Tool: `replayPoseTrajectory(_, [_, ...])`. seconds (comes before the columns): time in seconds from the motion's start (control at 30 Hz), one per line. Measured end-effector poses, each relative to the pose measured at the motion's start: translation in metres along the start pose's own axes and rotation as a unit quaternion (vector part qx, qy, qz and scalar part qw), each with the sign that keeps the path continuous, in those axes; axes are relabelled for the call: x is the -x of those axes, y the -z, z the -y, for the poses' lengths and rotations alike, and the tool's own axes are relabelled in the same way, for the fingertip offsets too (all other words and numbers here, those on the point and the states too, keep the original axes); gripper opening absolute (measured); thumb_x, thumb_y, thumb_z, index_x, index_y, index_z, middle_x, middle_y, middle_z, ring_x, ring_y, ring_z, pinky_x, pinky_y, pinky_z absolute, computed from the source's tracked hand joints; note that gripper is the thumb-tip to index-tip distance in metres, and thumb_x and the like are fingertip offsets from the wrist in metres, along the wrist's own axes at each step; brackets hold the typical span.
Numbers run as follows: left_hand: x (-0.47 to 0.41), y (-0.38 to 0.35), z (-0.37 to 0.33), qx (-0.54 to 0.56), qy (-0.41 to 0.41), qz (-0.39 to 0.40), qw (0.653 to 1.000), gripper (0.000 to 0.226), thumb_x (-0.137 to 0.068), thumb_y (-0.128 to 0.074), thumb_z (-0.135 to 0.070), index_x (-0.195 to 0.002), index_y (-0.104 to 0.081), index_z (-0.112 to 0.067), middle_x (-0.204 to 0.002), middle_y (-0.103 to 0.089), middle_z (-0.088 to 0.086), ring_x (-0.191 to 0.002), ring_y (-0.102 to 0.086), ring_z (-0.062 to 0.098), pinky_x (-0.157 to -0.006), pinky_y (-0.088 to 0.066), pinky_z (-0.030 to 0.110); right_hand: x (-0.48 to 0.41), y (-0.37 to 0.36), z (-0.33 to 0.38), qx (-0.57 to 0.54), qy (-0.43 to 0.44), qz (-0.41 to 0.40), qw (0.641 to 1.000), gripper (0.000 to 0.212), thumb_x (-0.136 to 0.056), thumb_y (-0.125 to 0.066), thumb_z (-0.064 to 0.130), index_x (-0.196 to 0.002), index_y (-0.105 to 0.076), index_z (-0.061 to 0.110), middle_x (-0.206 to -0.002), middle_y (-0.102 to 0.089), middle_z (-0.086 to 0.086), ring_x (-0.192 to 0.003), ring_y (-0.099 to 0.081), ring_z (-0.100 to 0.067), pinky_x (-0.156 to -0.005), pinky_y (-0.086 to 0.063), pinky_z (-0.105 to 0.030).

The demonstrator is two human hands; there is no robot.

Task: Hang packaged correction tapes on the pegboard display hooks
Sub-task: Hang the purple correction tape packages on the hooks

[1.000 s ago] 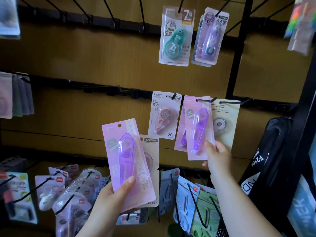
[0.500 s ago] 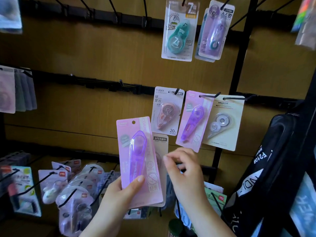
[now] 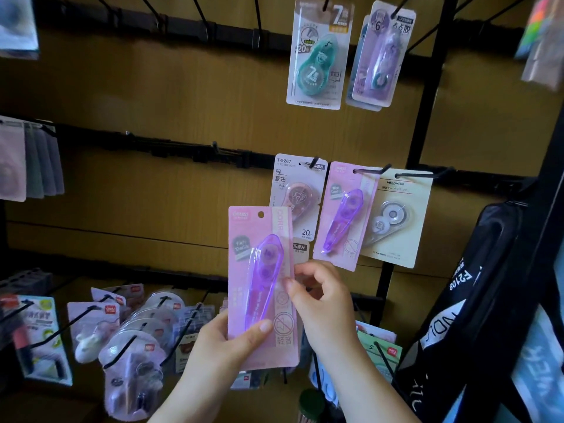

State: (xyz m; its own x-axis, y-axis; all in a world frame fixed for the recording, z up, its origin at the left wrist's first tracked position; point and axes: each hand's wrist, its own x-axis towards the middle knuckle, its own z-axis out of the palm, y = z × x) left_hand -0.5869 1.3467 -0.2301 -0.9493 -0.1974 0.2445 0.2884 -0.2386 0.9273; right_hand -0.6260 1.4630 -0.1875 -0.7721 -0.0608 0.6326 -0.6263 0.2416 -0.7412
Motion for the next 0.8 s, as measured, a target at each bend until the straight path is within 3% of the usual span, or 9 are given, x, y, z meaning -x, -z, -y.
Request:
replayPoseTrajectory(0.03, [-0.001,0.0,0.0,-0.002,-0.005,0.001,1.0,0.059,-0.039,-0.081,-0.043,-0.088,-0.066,-0.014,-0.07,-0.076,-0.006,-0.064,-0.071,0.009,-0.051,-0.053,0.015,0.0,0.0,0.001,-0.016,-0.01,-0.003,1.0,0.018,-0.075,-0.066,0.021,-0.066,-0.053,0.031,-0.081,-0.055,0.006,-0.071,-0.05,0.0,-0.064,-0.038,-0.007])
replayPoseTrajectory(0.1, [-0.001,0.0,-0.004,0.0,-0.006,0.001,1.0,0.046,-0.054,-0.081,-0.045,-0.087,-0.064,-0.017,-0.068,-0.075,-0.006,-0.064,-0.071,0.01,-0.053,-0.054,0.018,0.0,0.003,0.001,-0.065,-0.04,-0.017,0.997,0.017,-0.079,-0.064,0.018,-0.069,-0.055,0.028,-0.076,-0.058,0.006,-0.065,-0.052,0.002,-0.063,-0.042,-0.011])
replayPoseTrajectory(0.2, [0.0,-0.002,-0.009,0.001,-0.005,-0.003,1.0,0.03,-0.06,-0.059,-0.039,-0.085,-0.064,-0.024,-0.068,-0.075,-0.007,-0.069,-0.069,0.012,-0.06,-0.053,0.024,-0.002,0.014,0.003,-0.133,-0.056,-0.072,0.987,0.023,-0.086,-0.055,0.006,-0.073,-0.053,0.025,-0.067,-0.055,0.007,-0.054,-0.05,0.005,-0.056,-0.039,-0.009])
replayPoseTrajectory(0.3, [0.002,-0.004,-0.01,0.0,0.0,-0.009,1.0,0.02,-0.07,-0.054,-0.035,-0.084,-0.063,-0.024,-0.064,-0.074,-0.006,-0.059,-0.07,0.01,-0.049,-0.053,0.019,-0.005,0.028,0.01,-0.167,-0.021,-0.137,0.976,0.025,-0.089,-0.05,0.002,-0.075,-0.051,0.023,-0.067,-0.053,0.003,-0.051,-0.049,0.005,-0.054,-0.039,-0.007])
replayPoseTrajectory(0.43, [0.001,-0.004,-0.008,-0.016,-0.003,-0.029,0.999,0.035,-0.06,-0.056,-0.043,-0.086,-0.063,-0.021,-0.067,-0.074,0.002,-0.069,-0.071,0.021,-0.057,-0.053,0.028,-0.014,0.057,0.02,-0.134,0.053,-0.221,0.965,0.01,-0.077,-0.05,0.017,-0.074,-0.048,0.026,-0.067,-0.054,0.006,-0.051,-0.054,0.01,-0.052,-0.039,-0.003])
replayPoseTrajectory(0.5, [0.001,-0.004,-0.008,-0.017,-0.012,-0.043,0.999,0.033,-0.062,-0.057,-0.043,-0.086,-0.063,-0.022,-0.07,-0.074,0.002,-0.072,-0.07,0.022,-0.056,-0.053,0.026,-0.023,0.075,0.019,-0.113,0.054,-0.246,0.961,0.014,-0.08,-0.051,0.016,-0.074,-0.048,0.029,-0.069,-0.054,0.007,-0.052,-0.054,0.011,-0.053,-0.04,-0.003])
replayPoseTrajectory(0.63, [0.003,-0.008,-0.011,-0.03,-0.011,-0.052,0.998,0.009,-0.083,-0.054,-0.029,-0.085,-0.061,-0.024,-0.081,-0.07,0.005,-0.073,-0.067,0.019,-0.043,-0.05,0.014,-0.035,0.097,0.017,-0.048,0.0,-0.233,0.971,0.021,-0.09,-0.049,0.008,-0.077,-0.05,0.025,-0.069,-0.056,0.008,-0.051,-0.052,0.006,-0.053,-0.039,-0.008])
replayPoseTrajectory(0.7, [0.003,-0.01,-0.012,-0.033,-0.009,-0.05,0.998,0.008,-0.084,-0.054,-0.028,-0.085,-0.06,-0.023,-0.083,-0.069,0.007,-0.074,-0.067,0.02,-0.044,-0.051,0.015,-0.037,0.098,0.017,-0.041,-0.018,-0.217,0.975,0.012,-0.09,-0.049,0.009,-0.084,-0.051,0.019,-0.069,-0.056,0.007,-0.057,-0.051,-0.004,-0.057,-0.039,-0.017])
replayPoseTrajectory(0.8, [0.002,-0.01,-0.011,-0.039,-0.008,-0.053,0.998,0.008,-0.083,-0.054,-0.029,-0.087,-0.059,-0.023,-0.088,-0.069,0.01,-0.077,-0.067,0.023,-0.049,-0.053,0.019,-0.033,0.095,0.018,-0.042,-0.027,-0.208,0.977,0.019,-0.09,-0.05,0.01,-0.077,-0.05,0.024,-0.067,-0.057,0.004,-0.059,-0.046,-0.015,-0.058,-0.036,-0.026])
